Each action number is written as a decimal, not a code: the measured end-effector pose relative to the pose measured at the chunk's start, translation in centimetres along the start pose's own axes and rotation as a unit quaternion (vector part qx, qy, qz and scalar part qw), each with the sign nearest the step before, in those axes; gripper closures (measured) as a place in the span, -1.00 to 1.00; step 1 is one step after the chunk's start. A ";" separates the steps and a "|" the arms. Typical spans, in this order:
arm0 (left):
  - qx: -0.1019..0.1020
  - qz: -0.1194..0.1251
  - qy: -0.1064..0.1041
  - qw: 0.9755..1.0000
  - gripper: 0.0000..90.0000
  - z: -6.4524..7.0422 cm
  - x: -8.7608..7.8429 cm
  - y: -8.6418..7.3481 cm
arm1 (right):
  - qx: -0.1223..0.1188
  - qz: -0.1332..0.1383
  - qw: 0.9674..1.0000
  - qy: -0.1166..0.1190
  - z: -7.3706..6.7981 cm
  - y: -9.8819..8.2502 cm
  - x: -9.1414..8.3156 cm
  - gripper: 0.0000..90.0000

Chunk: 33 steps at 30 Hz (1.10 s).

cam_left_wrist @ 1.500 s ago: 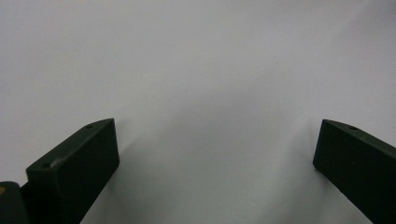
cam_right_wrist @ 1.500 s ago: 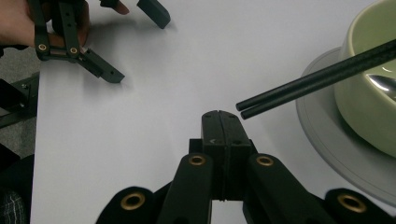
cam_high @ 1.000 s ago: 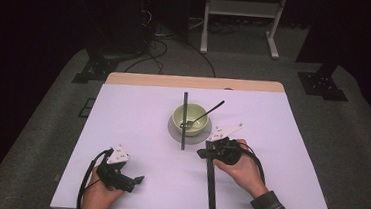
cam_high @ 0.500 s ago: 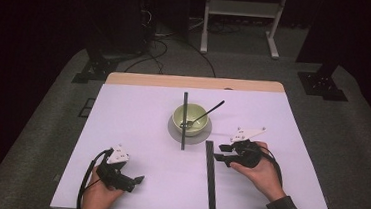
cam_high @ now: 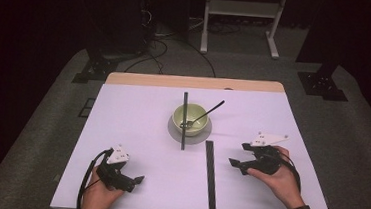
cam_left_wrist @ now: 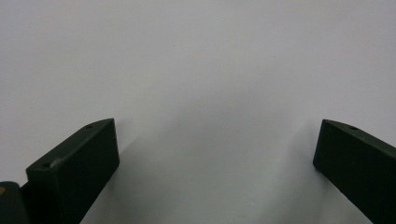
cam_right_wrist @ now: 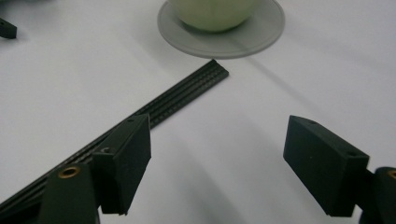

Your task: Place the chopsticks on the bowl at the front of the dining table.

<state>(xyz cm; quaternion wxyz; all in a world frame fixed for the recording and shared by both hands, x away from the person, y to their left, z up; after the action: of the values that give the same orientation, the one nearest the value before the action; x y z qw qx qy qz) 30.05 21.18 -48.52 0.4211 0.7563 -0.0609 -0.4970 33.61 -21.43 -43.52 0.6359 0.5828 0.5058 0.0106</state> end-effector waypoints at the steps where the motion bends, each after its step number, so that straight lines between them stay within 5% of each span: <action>1: 0.000 0.000 0.000 1.000 -1.00 0.0 0.0 0.0 | 0.002 0.000 1.000 -0.003 0.2 -0.2 -0.3 -0.53; 18: 0.000 0.000 0.000 1.000 -1.00 0.0 0.0 0.0 | 0.022 -0.037 0.997 -0.071 2.7 -5.0 -2.6 -0.64; 33: 0.000 0.000 0.000 1.000 -1.00 0.0 0.0 0.0 | 0.037 -0.055 0.994 -0.092 3.3 -8.4 -4.2 -0.65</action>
<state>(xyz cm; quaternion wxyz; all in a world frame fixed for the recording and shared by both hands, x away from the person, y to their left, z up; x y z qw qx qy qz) 30.04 21.18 -48.53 0.4211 0.7564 -0.0608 -0.4968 28.82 -29.08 -47.83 0.6575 0.5757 0.4765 -0.0962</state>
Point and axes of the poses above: each handheld gripper's, and its own axes: x roughly forward along the jaws, y roughly out of its top, z roughly to its right, the point moved 3 cm from there along x, roughly forward along the jaws, and after that the axes turned 11 degrees about x, right-handed, at the moved point
